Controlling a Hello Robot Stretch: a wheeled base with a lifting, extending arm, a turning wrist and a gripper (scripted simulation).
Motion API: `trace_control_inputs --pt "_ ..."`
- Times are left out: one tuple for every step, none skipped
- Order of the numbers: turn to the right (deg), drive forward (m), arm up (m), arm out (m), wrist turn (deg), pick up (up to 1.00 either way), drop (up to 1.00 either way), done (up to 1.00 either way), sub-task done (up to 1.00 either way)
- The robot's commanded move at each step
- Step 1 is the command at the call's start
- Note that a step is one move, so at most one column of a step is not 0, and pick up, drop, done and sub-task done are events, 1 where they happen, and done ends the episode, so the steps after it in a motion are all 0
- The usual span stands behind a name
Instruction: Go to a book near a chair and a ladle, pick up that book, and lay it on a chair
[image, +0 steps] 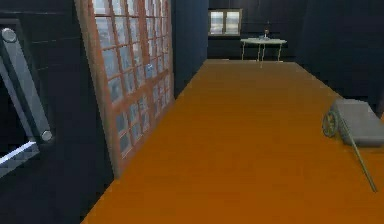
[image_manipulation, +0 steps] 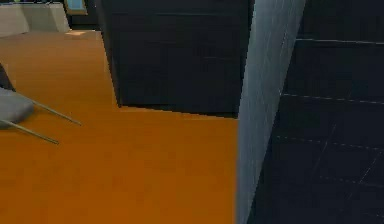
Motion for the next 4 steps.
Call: trace_control_inputs --pt "24.0 0.00 0.00 0.00 0.0 0.00 0.00 0.00 0.00" --pt "0.0 1.00 0.00 0.00 0.0 0.00 0.00 0.00 0.00" --pt "0.0 1.00 0.00 0.00 0.0 0.00 0.00 0.00 0.00" --pt "0.0 1.00 0.00 0.00 0.0 0.00 0.00 0.00 0.00"
